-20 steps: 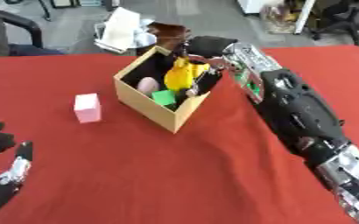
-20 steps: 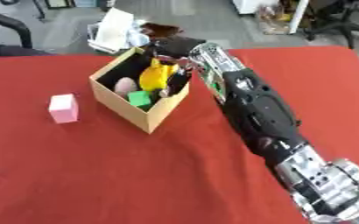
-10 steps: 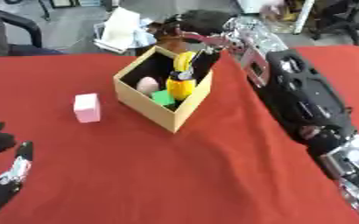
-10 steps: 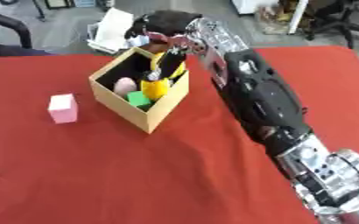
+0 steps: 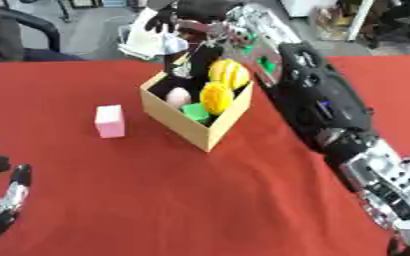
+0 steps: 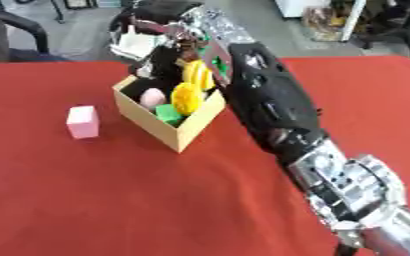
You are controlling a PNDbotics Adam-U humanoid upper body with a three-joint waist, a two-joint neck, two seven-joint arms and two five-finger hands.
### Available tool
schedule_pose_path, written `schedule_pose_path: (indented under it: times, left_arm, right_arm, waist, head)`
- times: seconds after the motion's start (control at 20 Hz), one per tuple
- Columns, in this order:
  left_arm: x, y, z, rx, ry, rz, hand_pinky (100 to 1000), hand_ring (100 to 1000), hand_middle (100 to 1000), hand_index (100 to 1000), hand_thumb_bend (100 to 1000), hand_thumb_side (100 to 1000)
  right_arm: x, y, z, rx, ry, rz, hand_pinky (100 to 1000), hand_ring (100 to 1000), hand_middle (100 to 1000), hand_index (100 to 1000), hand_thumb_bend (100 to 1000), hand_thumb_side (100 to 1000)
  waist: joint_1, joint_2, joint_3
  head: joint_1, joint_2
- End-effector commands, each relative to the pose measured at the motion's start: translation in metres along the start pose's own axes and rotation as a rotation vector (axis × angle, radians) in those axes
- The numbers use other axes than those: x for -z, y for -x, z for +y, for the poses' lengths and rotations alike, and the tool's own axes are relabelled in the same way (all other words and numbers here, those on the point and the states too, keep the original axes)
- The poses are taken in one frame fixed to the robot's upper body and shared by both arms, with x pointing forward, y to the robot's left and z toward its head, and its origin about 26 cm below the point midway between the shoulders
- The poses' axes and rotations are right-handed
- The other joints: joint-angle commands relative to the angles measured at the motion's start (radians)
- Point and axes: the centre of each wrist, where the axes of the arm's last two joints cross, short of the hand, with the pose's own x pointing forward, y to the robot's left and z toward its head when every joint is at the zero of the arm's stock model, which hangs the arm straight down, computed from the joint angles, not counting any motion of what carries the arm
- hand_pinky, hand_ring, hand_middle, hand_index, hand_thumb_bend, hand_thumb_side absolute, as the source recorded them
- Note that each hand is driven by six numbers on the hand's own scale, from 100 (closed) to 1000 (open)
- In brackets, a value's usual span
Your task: Pick up objects on the table and place them in the box.
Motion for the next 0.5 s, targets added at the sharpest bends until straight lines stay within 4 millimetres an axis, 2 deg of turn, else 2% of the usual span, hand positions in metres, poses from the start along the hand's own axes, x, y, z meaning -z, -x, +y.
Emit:
schedule_pose_path:
  times: [0.05, 0.1, 0.15, 0.3, 0.5]
  left_arm:
    - [0.004, -0.007, 0.002, -0.007, -0.004, -0.033, 750, 645, 594, 810, 390, 414]
    - [0.004, -0.007, 0.002, -0.007, -0.004, -0.033, 750, 645, 594, 810, 390, 414]
    - [0.005, -0.008, 0.003, -0.003, -0.007, -0.036, 750, 645, 595, 806, 388, 400]
    - [0.023, -0.010, 0.019, 0.094, -0.004, -0.057, 750, 650, 602, 807, 395, 386]
    - [0.053, -0.012, 0.038, 0.258, 0.043, -0.074, 752, 667, 622, 819, 419, 372]
  right_arm:
    - [0.000, 0.002, -0.013, -0.021, 0.028, 0.008, 827, 771, 786, 915, 295, 333]
    - [0.000, 0.002, -0.012, -0.021, 0.028, 0.009, 827, 771, 786, 915, 295, 333]
    - [0.000, 0.002, -0.014, -0.021, 0.034, 0.007, 804, 739, 773, 915, 224, 240]
    - [-0.013, 0.008, -0.034, -0.029, 0.154, -0.025, 801, 730, 773, 913, 223, 189]
    - [-0.033, 0.008, -0.055, -0.083, 0.290, -0.090, 802, 729, 779, 909, 253, 127]
  waist:
    - [0.002, -0.021, 0.001]
    - [0.002, -0.021, 0.002]
    - [0.002, -0.021, 0.002]
    - [0.005, -0.023, -0.015]
    - [0.009, -0.029, -0.057]
  head:
    - [-0.005, -0.012]
    - [-0.005, -0.012]
    - [-0.002, -0.010]
    - [0.020, -0.007]
    - [0.050, -0.009]
